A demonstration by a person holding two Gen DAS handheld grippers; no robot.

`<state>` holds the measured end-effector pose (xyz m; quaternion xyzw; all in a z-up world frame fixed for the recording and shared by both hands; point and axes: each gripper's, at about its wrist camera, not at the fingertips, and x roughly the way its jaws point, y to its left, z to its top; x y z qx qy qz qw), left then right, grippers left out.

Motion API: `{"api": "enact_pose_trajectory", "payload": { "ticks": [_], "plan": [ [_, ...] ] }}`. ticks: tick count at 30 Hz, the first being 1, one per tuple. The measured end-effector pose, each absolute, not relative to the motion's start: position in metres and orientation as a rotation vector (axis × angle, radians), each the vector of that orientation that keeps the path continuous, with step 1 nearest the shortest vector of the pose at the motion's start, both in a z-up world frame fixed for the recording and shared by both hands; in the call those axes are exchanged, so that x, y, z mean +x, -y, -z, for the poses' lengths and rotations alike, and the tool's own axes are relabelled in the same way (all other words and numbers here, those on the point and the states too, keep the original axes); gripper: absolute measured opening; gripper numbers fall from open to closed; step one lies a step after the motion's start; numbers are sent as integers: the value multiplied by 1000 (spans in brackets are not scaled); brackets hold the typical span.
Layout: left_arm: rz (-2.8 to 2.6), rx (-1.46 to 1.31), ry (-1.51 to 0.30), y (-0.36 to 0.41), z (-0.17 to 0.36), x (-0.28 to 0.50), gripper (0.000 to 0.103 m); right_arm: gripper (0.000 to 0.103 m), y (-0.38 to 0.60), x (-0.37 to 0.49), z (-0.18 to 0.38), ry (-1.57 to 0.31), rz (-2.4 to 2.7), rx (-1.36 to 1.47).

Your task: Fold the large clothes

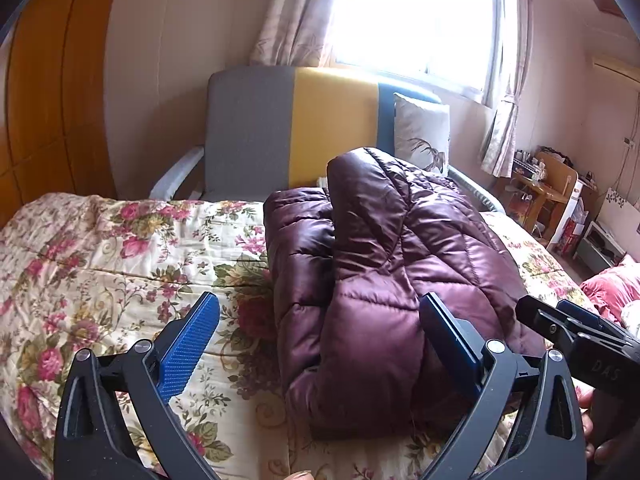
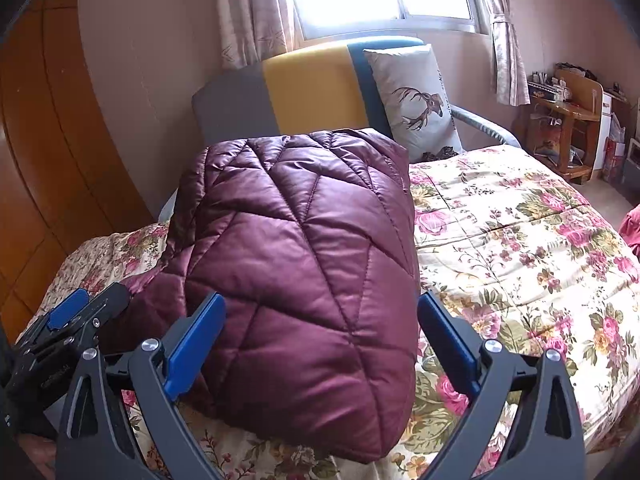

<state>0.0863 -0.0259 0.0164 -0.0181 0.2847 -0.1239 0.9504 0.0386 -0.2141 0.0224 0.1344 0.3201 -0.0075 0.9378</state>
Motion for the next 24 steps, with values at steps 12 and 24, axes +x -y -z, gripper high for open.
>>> {"api": "enact_pose_trajectory", "payload": {
  "ticks": [12, 24],
  "plan": [
    [241, -29, -559, 29, -21, 59, 99, 100, 212, 2, -33, -615, 109, 283],
    [211, 19, -583, 32, -5, 23, 99, 101, 190, -41, -18, -649, 251, 181]
  ]
}}
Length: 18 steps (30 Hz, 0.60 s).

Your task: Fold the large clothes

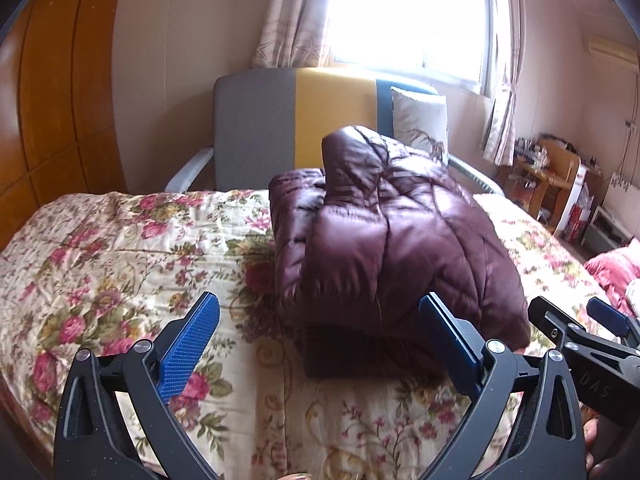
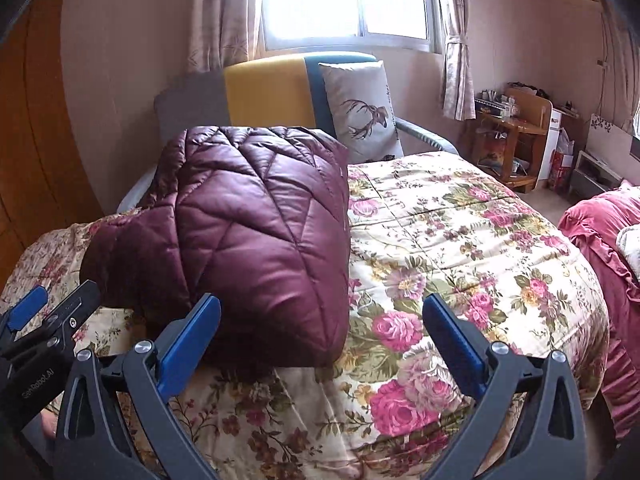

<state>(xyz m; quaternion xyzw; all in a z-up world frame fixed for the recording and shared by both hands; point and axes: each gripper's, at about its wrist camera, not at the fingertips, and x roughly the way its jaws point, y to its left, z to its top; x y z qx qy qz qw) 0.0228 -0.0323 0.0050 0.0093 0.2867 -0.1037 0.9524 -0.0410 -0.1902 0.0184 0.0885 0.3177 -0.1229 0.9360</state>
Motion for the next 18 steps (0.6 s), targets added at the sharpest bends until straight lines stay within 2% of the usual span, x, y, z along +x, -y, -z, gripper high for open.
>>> {"api": "enact_pose_trajectory", "payload": {
  "ticks": [18],
  "plan": [
    [168, 9, -601, 32, 2, 12, 99, 101, 180, -47, -9, -658, 258, 154]
  ]
}}
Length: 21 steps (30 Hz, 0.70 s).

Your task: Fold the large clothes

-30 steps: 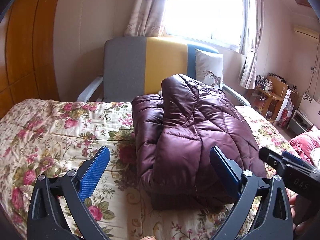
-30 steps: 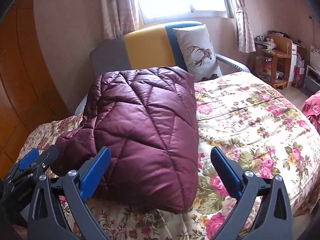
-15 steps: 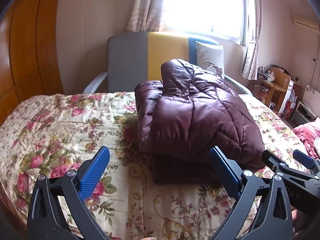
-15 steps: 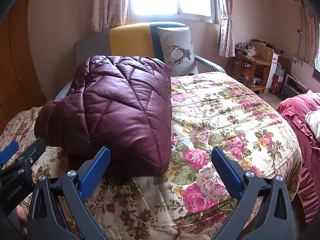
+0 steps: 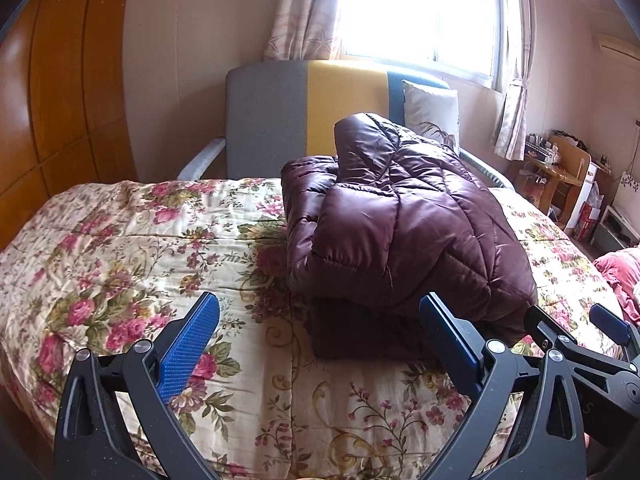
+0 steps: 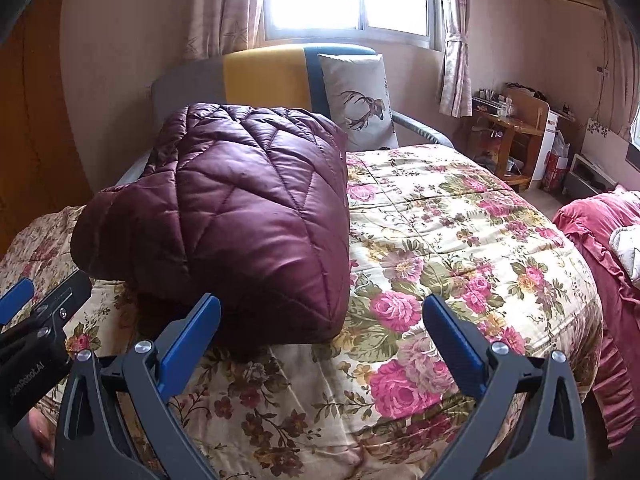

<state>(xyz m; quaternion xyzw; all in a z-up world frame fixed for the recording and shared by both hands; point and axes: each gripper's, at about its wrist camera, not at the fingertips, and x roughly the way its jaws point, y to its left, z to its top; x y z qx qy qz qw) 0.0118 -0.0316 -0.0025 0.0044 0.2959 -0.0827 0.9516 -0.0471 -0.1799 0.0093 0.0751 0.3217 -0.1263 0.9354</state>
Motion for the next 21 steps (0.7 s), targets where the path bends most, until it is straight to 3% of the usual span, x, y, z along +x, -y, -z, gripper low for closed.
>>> {"api": "enact_pose_trajectory", "payload": {
  "ticks": [21],
  "plan": [
    [175, -6, -595, 26, -1, 9, 99, 101, 173, -49, -12, -649, 247, 149]
  ]
}}
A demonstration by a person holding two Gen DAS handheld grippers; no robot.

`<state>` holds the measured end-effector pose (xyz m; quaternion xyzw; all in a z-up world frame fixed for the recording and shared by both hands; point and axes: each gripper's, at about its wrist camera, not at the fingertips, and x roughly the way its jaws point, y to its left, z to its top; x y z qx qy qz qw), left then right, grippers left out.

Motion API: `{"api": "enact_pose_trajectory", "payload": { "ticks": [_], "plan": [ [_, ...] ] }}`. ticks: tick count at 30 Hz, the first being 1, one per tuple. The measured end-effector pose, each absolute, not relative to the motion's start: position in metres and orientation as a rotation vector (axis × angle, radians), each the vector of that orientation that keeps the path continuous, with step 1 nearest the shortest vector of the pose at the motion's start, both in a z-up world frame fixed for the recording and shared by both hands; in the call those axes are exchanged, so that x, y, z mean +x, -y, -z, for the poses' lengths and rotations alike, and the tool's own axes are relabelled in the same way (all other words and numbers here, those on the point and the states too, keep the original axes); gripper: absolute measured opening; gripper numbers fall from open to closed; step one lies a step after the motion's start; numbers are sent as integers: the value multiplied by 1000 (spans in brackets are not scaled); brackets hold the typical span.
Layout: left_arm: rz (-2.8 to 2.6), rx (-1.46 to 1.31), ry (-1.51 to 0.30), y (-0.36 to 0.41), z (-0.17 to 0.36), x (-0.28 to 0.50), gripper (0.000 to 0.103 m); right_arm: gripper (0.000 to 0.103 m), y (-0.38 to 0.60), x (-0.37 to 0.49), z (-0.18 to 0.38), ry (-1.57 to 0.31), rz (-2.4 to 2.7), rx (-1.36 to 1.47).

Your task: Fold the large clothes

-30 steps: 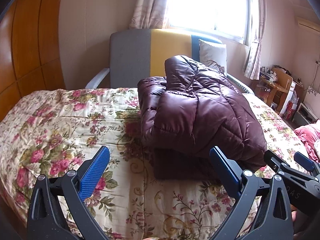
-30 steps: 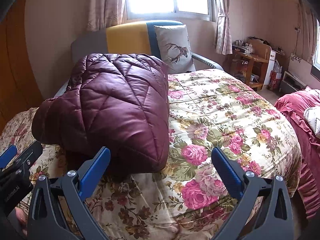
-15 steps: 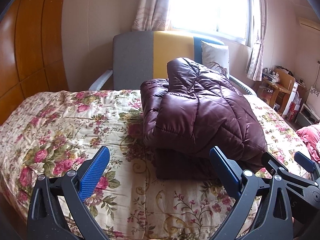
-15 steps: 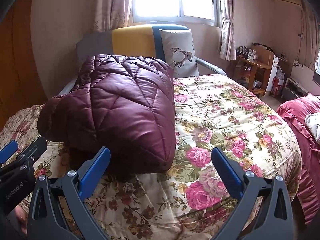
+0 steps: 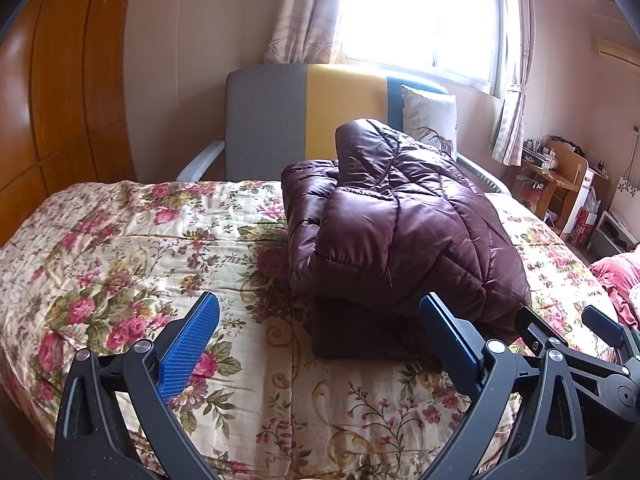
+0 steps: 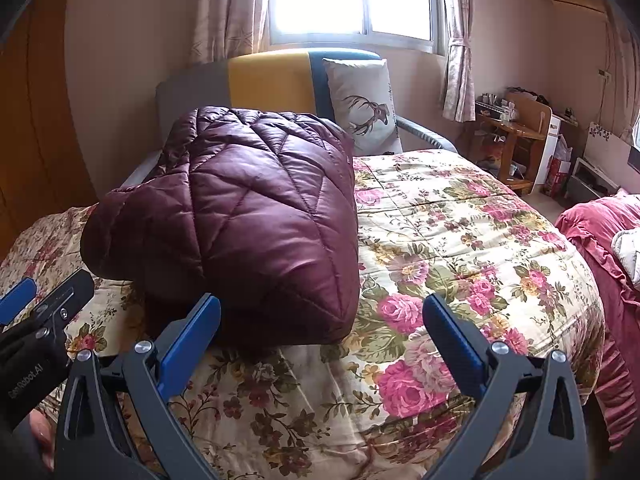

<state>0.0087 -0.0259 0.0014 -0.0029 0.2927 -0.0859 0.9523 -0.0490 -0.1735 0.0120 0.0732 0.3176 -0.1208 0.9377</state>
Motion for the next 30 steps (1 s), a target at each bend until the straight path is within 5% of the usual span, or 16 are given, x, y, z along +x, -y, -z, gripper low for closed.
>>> {"api": "enact_pose_trajectory", "payload": {
  "ticks": [30],
  "plan": [
    [144, -14, -602, 19, 2, 7, 99, 101, 174, -49, -11, -637, 227, 156]
  ]
}}
